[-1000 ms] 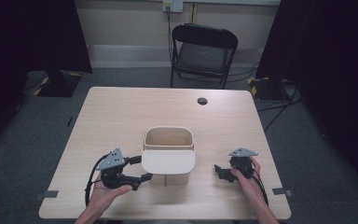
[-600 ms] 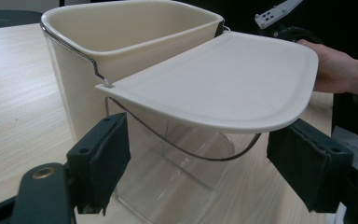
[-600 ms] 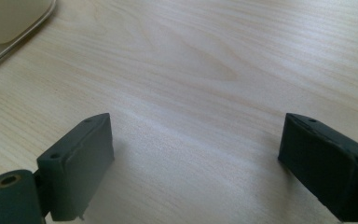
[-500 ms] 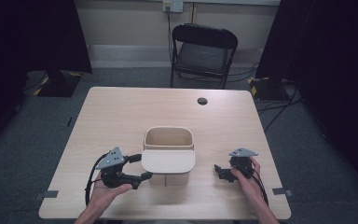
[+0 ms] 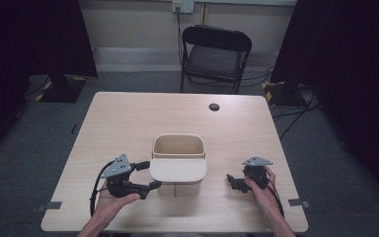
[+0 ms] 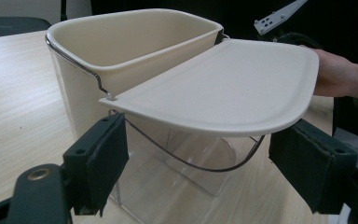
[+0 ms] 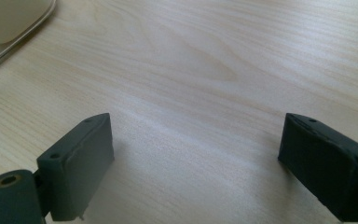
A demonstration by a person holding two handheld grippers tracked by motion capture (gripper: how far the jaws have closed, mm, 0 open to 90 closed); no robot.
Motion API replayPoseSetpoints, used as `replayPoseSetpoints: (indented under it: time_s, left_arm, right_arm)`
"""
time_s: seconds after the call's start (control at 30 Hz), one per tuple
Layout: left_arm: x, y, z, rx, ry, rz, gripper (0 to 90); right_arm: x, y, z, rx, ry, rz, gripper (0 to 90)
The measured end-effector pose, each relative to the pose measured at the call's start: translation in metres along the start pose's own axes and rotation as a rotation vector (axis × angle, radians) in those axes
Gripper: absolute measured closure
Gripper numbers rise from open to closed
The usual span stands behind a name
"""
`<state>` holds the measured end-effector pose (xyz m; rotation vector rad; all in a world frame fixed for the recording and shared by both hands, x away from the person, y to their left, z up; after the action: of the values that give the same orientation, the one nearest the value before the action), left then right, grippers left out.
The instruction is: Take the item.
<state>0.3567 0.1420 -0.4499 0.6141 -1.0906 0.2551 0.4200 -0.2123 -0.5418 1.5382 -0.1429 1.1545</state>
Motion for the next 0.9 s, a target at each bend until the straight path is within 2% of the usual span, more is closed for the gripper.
replayPoseSetpoints:
  time_s: [0.27,0.9]
  left_arm:
    - [0.0034,0.0004,0.0005,-0.001,0.0,0.018,19.2]
    - [0.0088,0.0001,-0.0001,-0.003,-0.005,0.024,18.7]
  right_arm:
    - [0.0,0.0,0.0,0.0,0.001,0.0,9.3]
    - [0.0,0.0,0.0,0.0,0.0,0.0,9.3]
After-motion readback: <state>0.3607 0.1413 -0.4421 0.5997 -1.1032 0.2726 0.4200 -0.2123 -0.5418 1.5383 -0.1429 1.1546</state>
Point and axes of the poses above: each handheld gripper's, and its own axes: y roughly backward along the jaws, x roughly out of its top, z roughly to its right, the point moved 6 cm from there along -y, roughly forward along the jaws, and after that the axes turned 10 degrees about y, right-handed, at the moved point
